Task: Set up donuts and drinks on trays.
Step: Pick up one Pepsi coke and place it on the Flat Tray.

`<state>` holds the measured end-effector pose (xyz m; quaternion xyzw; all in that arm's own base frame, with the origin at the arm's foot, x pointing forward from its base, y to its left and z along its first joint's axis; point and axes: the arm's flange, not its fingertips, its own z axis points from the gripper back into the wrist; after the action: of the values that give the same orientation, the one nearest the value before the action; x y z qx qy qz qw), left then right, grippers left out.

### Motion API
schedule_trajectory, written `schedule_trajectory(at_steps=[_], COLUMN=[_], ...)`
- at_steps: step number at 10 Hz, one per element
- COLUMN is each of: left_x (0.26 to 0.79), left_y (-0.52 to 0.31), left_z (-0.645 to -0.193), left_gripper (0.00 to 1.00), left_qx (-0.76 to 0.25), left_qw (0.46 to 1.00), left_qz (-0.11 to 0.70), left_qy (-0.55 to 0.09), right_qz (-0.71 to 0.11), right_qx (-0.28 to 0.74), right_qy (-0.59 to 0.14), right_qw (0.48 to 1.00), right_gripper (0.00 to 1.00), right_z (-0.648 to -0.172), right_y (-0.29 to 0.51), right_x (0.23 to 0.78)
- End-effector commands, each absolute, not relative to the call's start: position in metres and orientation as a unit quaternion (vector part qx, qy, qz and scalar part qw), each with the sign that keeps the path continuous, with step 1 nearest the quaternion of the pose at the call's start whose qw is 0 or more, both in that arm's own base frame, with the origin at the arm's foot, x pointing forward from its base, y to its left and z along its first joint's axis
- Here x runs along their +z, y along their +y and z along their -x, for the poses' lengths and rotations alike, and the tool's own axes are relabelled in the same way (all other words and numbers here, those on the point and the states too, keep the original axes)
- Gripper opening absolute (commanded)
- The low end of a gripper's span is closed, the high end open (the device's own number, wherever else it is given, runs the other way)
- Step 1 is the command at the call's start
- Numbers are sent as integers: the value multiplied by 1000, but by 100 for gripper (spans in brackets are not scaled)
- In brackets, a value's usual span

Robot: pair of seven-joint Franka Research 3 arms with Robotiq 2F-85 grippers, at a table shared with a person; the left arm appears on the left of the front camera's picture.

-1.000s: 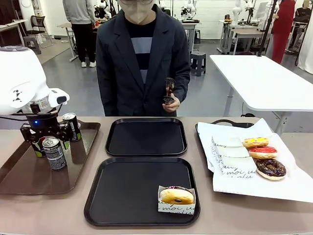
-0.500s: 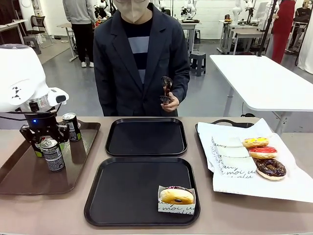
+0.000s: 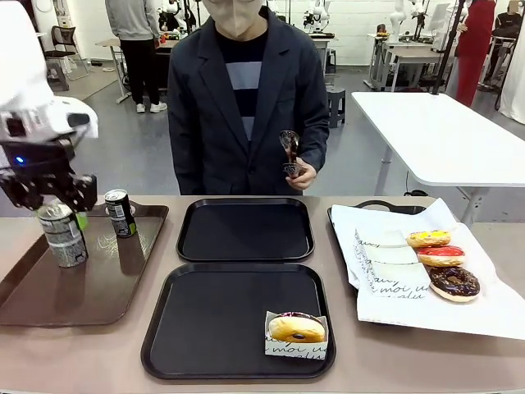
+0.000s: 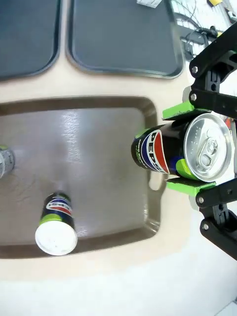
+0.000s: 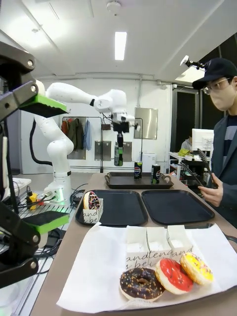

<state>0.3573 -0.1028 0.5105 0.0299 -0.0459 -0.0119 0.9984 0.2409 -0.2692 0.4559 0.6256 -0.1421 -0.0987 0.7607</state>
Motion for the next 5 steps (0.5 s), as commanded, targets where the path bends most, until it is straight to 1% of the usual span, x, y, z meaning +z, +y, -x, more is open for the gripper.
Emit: schedule_trajectory(at_steps=[1, 2, 4, 5], left_x=[524, 511, 511, 522], left_y=[-93, -103, -103, -101], left_z=[-348, -357, -357, -345], left_gripper=[0, 0, 0, 58], left_qx=[-3, -12, -12, -10], left_qw=[999, 998, 998, 998], left_qz=[-12, -30, -30, -28], left_qy=[-53, -46, -46, -47], right_qz=[-631, -631, -631, -631], right_qx=[-96, -96, -96, -96], right_qy=[-144, -144, -144, -144], right_qw=[757, 757, 757, 757], right_gripper=[100, 100, 100, 100], right_z=[-240, -240, -240, -240], right_y=[-270, -270, -270, -270], right_x=[456, 456, 456, 456])
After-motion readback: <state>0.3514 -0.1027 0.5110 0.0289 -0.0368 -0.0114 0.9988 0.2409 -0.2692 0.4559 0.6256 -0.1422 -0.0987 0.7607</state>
